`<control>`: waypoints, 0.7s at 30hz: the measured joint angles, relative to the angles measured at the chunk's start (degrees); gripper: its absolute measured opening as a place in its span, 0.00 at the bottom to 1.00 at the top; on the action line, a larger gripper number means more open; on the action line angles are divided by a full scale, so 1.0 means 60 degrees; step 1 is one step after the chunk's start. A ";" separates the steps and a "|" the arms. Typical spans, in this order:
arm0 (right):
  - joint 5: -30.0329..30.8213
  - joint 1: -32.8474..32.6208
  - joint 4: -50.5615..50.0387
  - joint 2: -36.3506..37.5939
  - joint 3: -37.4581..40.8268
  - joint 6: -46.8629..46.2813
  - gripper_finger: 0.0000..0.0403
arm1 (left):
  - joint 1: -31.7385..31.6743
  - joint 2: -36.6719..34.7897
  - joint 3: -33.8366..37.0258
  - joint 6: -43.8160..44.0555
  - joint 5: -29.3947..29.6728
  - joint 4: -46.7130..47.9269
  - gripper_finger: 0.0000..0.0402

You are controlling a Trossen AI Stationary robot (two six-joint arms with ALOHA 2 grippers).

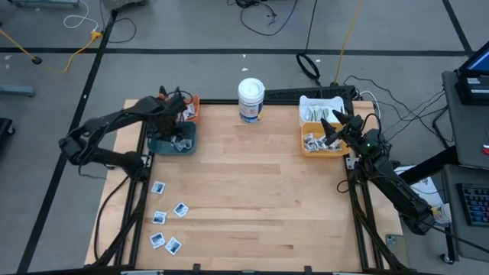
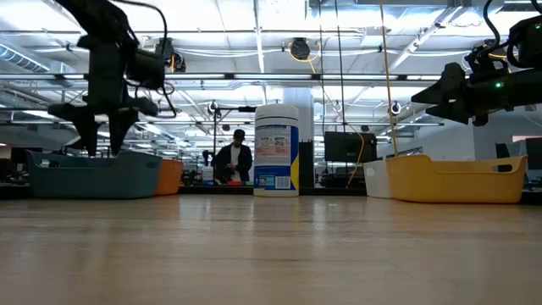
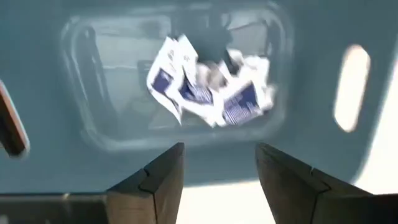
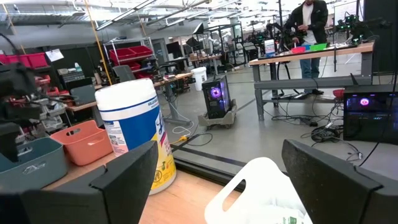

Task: Pick & Place First Aid Supplies
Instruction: Put the blue pad into the blue bin

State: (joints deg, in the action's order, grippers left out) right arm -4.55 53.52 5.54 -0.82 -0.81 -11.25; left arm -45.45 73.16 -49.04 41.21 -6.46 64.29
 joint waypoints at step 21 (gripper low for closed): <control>0.0000 0.0003 0.0000 0.0000 -0.0001 0.0000 0.84 | 0.7349 -0.0846 -0.0004 0.5351 0.0299 0.0520 0.50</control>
State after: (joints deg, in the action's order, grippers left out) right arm -4.55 53.54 5.54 -0.82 -0.82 -11.25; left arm -1.35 68.08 -49.06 73.32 -4.67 67.42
